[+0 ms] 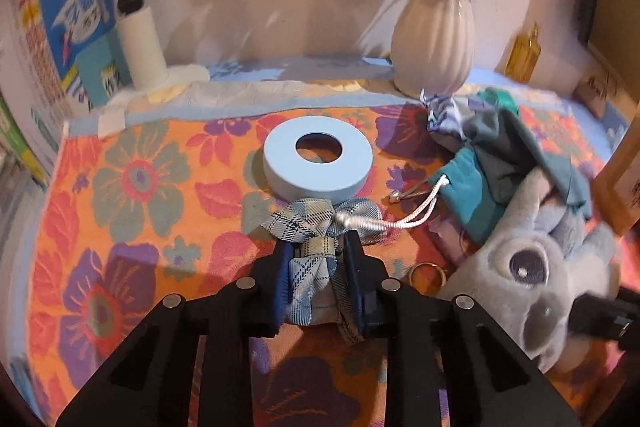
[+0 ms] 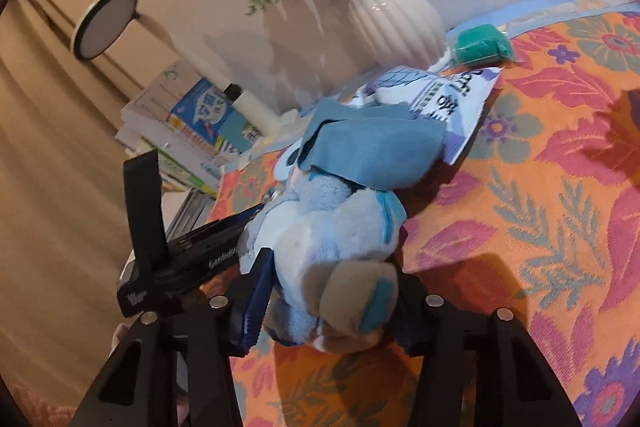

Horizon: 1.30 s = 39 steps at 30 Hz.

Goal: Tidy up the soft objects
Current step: 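Grasp the plaid bow with the left tool while the right grasps the grey plush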

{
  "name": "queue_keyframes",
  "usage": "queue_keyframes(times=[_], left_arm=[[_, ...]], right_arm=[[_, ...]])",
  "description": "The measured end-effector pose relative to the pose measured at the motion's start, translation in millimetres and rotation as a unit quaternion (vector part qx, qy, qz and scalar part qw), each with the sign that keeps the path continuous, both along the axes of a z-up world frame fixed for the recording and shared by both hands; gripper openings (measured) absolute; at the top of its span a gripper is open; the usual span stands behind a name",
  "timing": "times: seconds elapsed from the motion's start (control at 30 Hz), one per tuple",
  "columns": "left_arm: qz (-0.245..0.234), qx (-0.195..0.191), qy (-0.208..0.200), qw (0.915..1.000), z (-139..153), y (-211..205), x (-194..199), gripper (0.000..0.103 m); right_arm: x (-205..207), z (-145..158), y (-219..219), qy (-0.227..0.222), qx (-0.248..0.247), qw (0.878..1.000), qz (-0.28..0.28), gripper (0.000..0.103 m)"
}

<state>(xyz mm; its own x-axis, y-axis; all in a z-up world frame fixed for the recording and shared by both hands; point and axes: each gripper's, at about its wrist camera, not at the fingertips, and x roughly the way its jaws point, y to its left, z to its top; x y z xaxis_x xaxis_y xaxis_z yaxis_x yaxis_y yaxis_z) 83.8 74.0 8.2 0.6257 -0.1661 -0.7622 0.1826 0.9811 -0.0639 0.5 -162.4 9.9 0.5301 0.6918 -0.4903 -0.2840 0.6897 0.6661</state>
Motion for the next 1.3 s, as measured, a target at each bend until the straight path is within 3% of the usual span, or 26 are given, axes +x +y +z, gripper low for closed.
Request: queue_keyframes(times=[0.13,0.4,0.63,0.67,0.7,0.77,0.87,0.97,1.03,1.07,1.13,1.17,1.23,1.3], left_arm=[[0.014,-0.032,0.003,0.9994,0,8,-5,0.02],[0.018,-0.083,0.017,0.9963,-2,9,-35,0.02],[0.025,-0.128,0.027,0.991,-3,19,-55,0.02],[0.026,-0.128,0.027,0.9911,-2,20,-56,0.02],[0.03,-0.125,0.028,0.9913,-2,21,-58,0.02],[0.045,-0.116,0.028,0.9918,1,26,-61,0.02],[0.071,-0.101,0.02,0.9922,6,34,-64,0.02],[0.084,-0.083,0.013,0.9929,11,40,-66,0.02],[0.085,-0.086,0.011,0.9926,13,43,-67,0.02],[0.085,-0.087,0.011,0.9925,14,44,-67,0.02],[0.083,-0.087,0.01,0.9926,14,44,-67,0.02],[0.082,-0.088,0.01,0.9928,14,43,-67,0.02],[0.077,-0.088,0.009,0.9931,15,42,-67,0.02],[0.074,-0.089,0.009,0.9933,15,41,-68,0.02]], right_arm=[[-6,2,4,-0.004,-0.003,1.0,-0.001,0.049],[-29,1,-10,0.003,0.043,0.999,-0.006,0.048],[-53,-1,-30,0.02,0.119,0.991,0.064,0.047],[-57,2,-32,0.019,0.09,0.994,0.06,0.05],[-60,6,-34,0.018,0.027,0.999,0.035,0.054],[-67,15,-41,0.004,-0.05,0.999,-0.009,0.068],[-74,24,-48,-0.006,-0.005,1.0,0.008,0.073],[-87,46,-32,-0.036,-0.071,0.997,-0.019,0.093],[-92,63,-11,-0.055,-0.087,0.995,-0.009,0.096],[-93,70,1,-0.066,-0.1,0.993,0.001,0.103],[-87,75,35,-0.084,-0.17,0.982,0.012,0.103],[-84,73,54,-0.09,-0.223,0.971,0.019,0.103],[-79,58,89,-0.104,-0.341,0.933,0.037,0.103],[-73,31,117,-0.104,-0.448,0.887,0.055,0.103]])
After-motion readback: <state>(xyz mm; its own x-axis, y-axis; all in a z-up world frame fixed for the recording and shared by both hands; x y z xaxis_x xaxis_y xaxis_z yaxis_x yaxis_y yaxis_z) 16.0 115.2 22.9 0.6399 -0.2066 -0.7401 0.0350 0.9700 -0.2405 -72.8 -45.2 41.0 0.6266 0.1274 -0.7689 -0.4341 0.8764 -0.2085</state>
